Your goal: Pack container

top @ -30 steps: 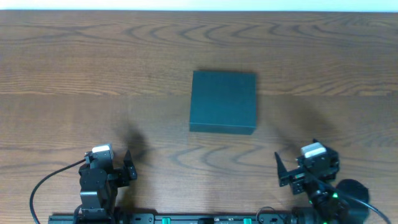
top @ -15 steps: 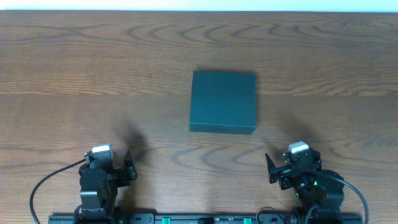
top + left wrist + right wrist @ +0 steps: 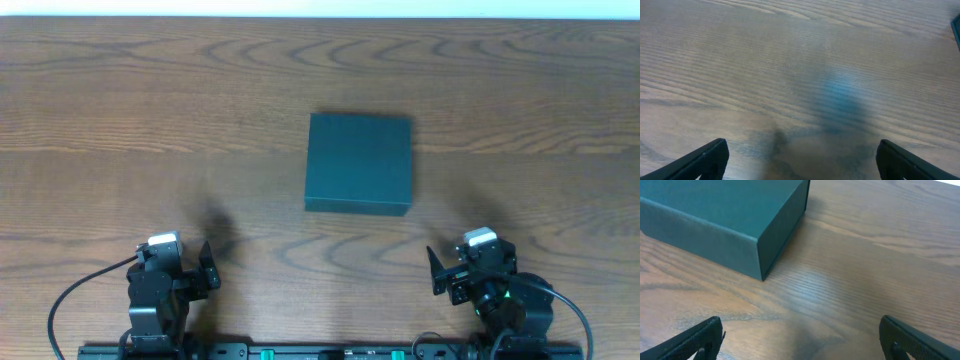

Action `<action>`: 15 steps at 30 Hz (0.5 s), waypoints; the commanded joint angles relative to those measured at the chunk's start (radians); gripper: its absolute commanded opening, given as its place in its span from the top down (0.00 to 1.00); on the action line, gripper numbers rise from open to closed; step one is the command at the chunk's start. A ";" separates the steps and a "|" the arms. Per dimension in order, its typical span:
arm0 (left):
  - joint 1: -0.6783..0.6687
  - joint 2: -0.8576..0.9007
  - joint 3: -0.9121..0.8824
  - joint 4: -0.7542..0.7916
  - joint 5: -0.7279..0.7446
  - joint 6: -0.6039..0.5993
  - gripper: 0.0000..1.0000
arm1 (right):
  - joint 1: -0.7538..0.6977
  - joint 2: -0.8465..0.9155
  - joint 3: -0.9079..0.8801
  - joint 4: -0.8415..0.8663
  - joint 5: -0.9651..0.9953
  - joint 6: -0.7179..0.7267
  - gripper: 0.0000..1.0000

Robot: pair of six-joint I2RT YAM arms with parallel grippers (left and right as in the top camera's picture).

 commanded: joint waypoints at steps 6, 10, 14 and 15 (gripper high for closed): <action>0.002 -0.006 -0.010 -0.003 0.004 0.014 0.05 | -0.005 -0.007 -0.003 0.000 -0.002 0.013 0.01; 0.002 -0.006 -0.010 -0.003 0.004 0.014 0.05 | -0.004 -0.007 -0.003 0.000 -0.002 0.012 0.01; 0.002 -0.006 -0.010 -0.003 0.004 0.014 0.05 | -0.004 -0.007 -0.003 0.001 -0.002 0.012 0.01; 0.002 -0.006 -0.010 -0.004 0.004 0.014 0.05 | -0.004 -0.007 -0.003 0.000 -0.002 0.012 0.01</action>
